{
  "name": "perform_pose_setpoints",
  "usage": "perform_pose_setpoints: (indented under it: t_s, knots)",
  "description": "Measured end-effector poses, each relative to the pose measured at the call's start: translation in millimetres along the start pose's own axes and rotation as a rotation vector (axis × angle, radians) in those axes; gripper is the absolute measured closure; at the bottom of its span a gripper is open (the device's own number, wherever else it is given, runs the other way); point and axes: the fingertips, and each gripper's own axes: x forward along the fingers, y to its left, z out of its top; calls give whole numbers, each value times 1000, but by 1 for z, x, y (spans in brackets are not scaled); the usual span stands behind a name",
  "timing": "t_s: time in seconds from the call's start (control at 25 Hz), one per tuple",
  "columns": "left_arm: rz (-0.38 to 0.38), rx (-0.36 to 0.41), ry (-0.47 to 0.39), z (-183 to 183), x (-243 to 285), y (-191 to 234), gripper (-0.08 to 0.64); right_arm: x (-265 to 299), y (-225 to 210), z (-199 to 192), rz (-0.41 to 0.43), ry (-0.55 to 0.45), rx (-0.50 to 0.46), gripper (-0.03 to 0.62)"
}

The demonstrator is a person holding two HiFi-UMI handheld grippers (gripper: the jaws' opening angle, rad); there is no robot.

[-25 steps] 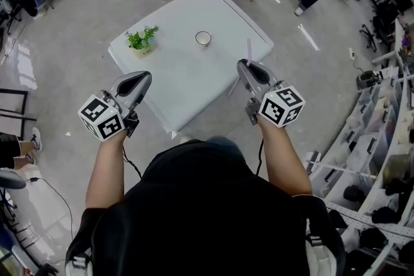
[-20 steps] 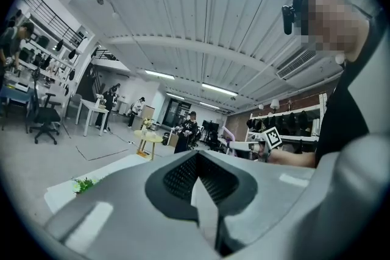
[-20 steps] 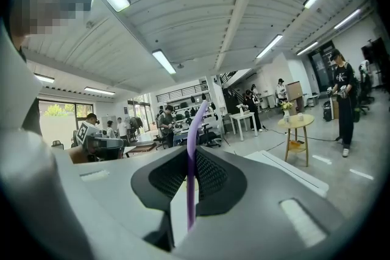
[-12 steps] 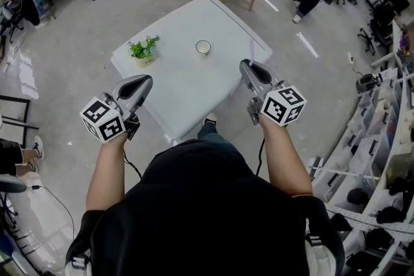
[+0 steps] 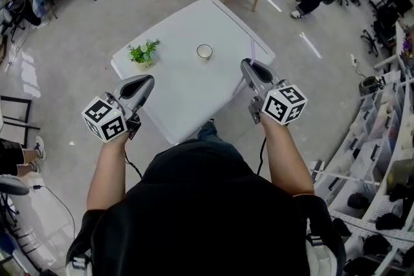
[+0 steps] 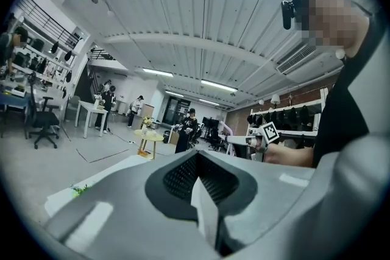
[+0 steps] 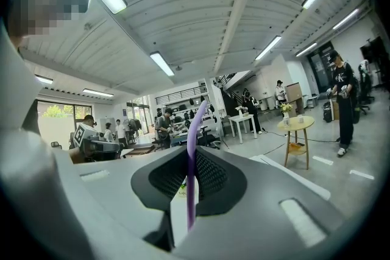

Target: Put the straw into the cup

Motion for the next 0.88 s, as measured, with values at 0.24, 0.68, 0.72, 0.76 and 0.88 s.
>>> perform_pose_setpoints:
  t_s: [0.24, 0.68, 0.72, 0.76, 0.88]
  knots:
    - [13, -12, 11, -2, 13, 13, 560, 19, -14, 3, 21, 12, 2, 537]
    - [44, -48, 27, -11, 34, 38, 560, 53, -40, 0, 48, 52, 10, 537]
    - [46, -51, 28, -11, 36, 40, 560, 57, -43, -1, 49, 56, 13, 537]
    - [47, -55, 29, -11, 38, 43, 560, 61, -45, -1, 51, 59, 15, 537]
    - [50, -68, 33, -12, 44, 50, 560, 71, -49, 0, 57, 73, 4, 537]
